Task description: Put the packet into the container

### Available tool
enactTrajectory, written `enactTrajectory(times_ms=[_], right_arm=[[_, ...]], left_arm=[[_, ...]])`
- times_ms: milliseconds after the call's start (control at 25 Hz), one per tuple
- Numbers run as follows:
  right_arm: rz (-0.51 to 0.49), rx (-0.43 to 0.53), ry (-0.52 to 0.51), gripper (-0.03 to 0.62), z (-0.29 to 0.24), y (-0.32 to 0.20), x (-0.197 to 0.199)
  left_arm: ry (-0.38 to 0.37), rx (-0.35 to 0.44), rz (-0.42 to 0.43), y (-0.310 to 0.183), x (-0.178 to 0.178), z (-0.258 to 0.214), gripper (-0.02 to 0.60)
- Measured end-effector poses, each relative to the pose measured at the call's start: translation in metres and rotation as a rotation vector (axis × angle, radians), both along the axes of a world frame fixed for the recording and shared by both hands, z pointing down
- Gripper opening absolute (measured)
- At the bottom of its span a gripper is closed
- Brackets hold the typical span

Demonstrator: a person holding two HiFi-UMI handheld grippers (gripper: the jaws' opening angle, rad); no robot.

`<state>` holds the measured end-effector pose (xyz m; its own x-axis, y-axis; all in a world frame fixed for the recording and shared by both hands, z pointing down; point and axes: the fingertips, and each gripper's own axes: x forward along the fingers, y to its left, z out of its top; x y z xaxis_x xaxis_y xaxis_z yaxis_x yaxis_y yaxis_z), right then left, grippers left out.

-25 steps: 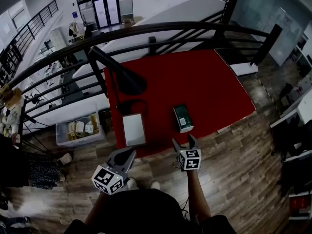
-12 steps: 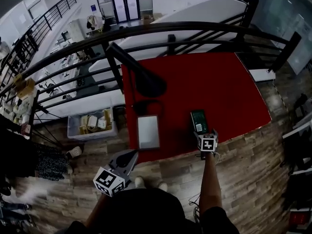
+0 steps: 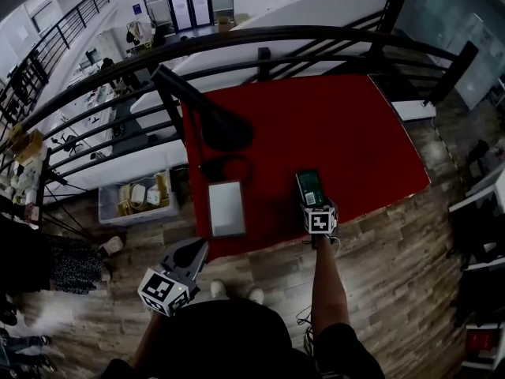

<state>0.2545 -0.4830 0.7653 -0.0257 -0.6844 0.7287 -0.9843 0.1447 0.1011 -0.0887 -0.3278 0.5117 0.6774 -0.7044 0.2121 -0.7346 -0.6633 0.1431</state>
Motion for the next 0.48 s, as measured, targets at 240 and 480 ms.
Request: enactTrajectory(times_ms=[240,480], right_arm=[[0.039,0.017,-0.02,0.385,-0.009,0.012,-0.01],[0.069,0.081,-0.051,0.374,-0.045,0.024,-0.033]], left_arm=[[0.011,0.0,0.022,-0.002,0.006,0.003,0.008],[0.019,-0.015,0.051,-0.005,0.012,0.001,0.008]])
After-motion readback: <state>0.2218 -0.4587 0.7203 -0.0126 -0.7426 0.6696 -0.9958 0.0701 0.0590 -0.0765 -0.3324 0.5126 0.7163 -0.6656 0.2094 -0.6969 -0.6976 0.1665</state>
